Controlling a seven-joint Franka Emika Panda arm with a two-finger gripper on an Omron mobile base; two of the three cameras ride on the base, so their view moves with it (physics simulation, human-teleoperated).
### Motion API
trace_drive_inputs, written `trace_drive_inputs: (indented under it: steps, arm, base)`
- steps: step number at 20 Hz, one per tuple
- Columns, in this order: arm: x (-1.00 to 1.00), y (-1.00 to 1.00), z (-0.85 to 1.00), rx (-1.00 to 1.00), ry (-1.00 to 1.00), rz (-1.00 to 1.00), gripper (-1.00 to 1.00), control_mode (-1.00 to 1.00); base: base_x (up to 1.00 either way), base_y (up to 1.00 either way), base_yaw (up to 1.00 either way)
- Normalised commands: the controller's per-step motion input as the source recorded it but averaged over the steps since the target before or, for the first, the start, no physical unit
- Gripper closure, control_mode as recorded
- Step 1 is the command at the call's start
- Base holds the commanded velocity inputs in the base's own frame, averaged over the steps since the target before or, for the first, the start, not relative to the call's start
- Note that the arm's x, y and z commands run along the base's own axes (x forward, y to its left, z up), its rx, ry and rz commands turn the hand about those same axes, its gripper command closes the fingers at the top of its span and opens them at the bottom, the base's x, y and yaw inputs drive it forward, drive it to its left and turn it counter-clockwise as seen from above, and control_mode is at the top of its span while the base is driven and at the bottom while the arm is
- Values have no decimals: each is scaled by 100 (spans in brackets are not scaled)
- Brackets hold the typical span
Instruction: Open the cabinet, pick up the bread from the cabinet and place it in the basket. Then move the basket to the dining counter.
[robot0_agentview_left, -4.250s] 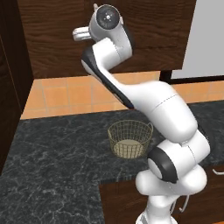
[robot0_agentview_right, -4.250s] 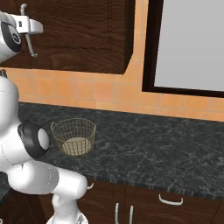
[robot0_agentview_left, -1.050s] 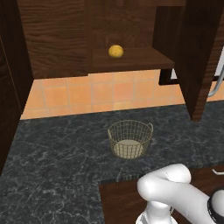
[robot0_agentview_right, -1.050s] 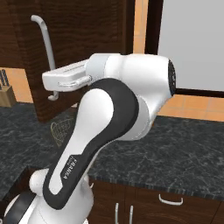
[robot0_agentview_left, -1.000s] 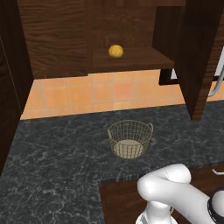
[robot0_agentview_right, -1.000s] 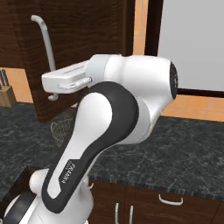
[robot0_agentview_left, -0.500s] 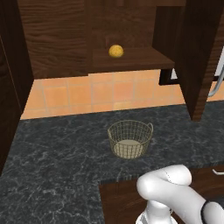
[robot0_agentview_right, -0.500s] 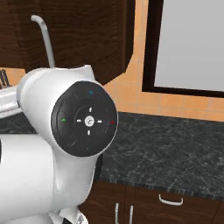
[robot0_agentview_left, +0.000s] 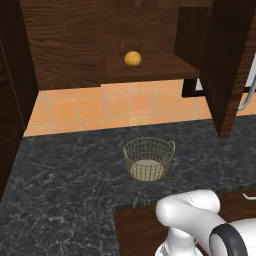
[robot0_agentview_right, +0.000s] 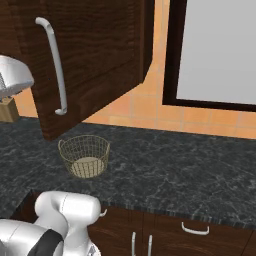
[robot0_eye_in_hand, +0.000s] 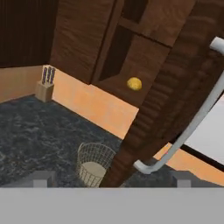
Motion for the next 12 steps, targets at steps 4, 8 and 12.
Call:
trace_drive_inputs:
  steps: [4,8,12]
  arm:
    - [-26,38,0,-26,0,-41,-100,-100]
    - [2,31,0,-27,10,-28,-100,-100]
    - [40,46,-5,-32,12,-10,-100,-100]
  base:
    - [0,0,0]
    - [0,0,0]
    - [0,0,0]
